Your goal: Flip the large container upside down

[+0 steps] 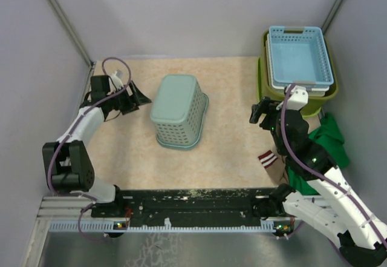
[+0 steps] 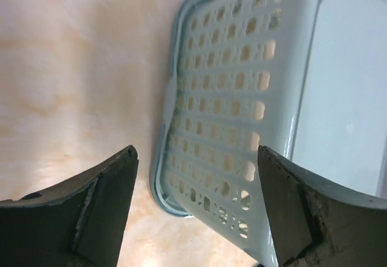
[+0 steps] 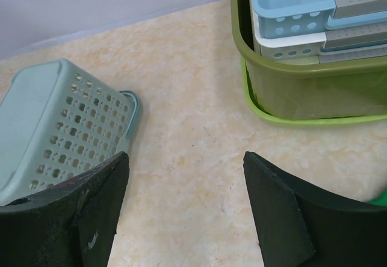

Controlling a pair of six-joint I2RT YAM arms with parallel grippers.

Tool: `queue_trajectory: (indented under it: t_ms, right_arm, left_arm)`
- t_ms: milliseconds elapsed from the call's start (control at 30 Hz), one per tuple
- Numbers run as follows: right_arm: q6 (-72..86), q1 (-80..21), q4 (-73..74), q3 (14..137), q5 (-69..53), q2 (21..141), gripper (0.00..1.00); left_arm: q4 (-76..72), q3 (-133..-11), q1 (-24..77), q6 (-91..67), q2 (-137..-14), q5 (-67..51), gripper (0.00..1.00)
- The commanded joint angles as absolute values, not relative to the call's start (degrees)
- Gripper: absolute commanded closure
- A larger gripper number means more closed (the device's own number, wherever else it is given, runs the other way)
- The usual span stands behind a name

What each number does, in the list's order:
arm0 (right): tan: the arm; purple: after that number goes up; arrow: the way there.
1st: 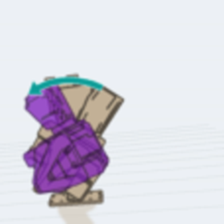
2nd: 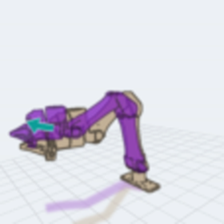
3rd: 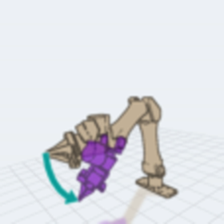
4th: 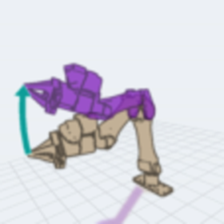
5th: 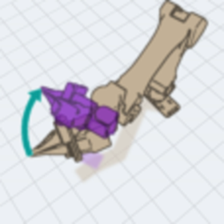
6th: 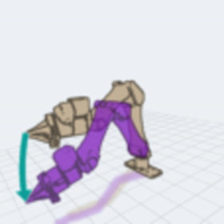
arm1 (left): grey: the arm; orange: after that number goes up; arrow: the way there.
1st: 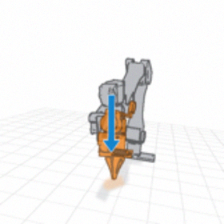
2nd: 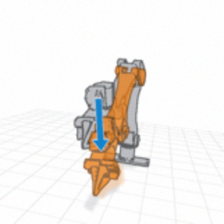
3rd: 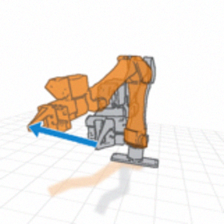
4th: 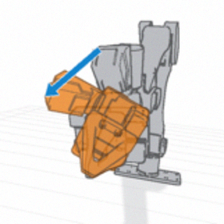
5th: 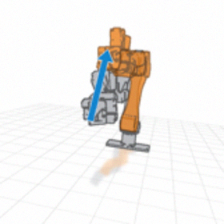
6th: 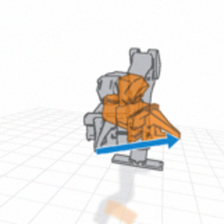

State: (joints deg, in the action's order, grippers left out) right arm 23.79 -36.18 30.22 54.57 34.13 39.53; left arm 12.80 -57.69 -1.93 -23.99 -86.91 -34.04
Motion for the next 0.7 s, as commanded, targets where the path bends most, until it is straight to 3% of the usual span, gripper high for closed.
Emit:
queue_trajectory:
  t_ms: [0,167,467,667]
  right_arm:
    - [24.49,-35.96,29.72,57.49,32.09,40.39,0.24]
    - [24.66,-35.96,28.41,56.92,30.82,41.7,0.24]
    - [25.3,-35.95,27.86,56.79,31.95,41.08,0.24]
    - [25.91,-36.0,28.08,56.1,34.24,38.76,0.24]
  left_arm:
    - [22.97,-66.96,-1.5,-16.36,-79.24,-17.89,0.15]
    - [28.09,-74.63,13.85,-9.71,-72.81,3.45,0.13]
    - [34.98,-83.28,40.42,-12.11,-75.84,18.92,0.17]
    - [37.78,-87.39,54.9,-14.06,-85.85,29.51,0.18]
